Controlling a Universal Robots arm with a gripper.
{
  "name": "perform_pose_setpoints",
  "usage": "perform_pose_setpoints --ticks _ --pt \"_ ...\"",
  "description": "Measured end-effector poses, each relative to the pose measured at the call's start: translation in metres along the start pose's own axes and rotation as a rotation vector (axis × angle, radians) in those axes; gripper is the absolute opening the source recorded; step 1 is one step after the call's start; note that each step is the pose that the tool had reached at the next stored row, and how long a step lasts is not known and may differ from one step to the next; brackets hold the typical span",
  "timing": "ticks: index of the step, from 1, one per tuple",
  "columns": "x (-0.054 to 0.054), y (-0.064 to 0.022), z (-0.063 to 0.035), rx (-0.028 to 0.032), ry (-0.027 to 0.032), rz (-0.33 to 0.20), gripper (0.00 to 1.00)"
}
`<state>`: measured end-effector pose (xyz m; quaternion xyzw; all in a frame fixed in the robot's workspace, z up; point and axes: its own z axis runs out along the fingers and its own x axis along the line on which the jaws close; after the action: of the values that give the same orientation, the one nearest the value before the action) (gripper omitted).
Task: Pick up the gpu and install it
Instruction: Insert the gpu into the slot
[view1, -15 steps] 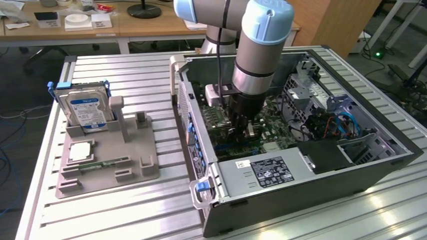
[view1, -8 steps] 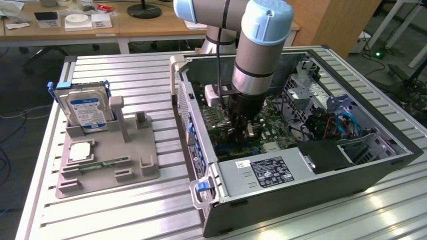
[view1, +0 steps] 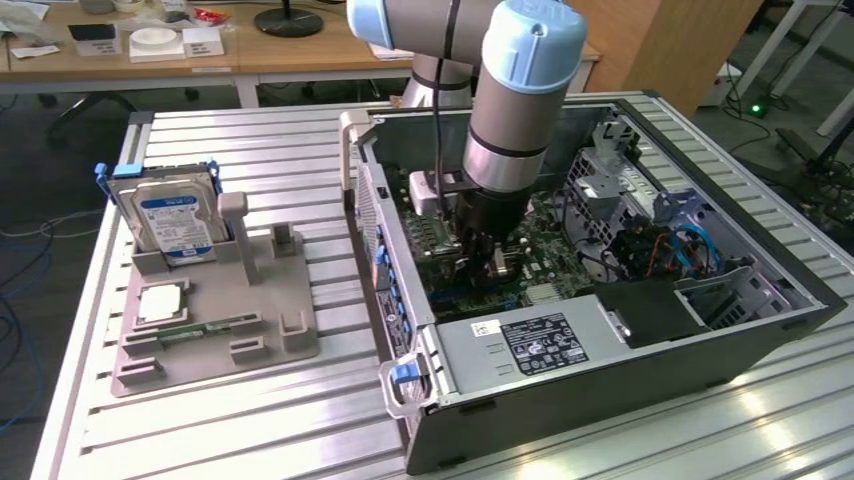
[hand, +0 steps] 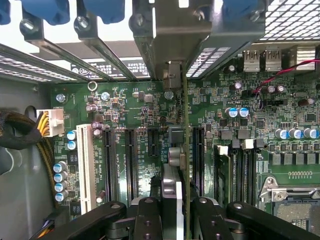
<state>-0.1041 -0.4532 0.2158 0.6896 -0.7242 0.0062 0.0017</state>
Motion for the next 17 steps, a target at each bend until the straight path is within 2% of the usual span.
perform_pose_setpoints --ticks 7,10,17 --pt "-0.0001 0.0003 0.0002 0.0004 -0.0004 0.0 0.28" --pt "0.0002 0.0039 0.0071 0.0001 -0.0017 -0.001 0.28" --pt "0.0001 0.0039 0.0072 0.0008 -0.0024 -0.001 0.28"
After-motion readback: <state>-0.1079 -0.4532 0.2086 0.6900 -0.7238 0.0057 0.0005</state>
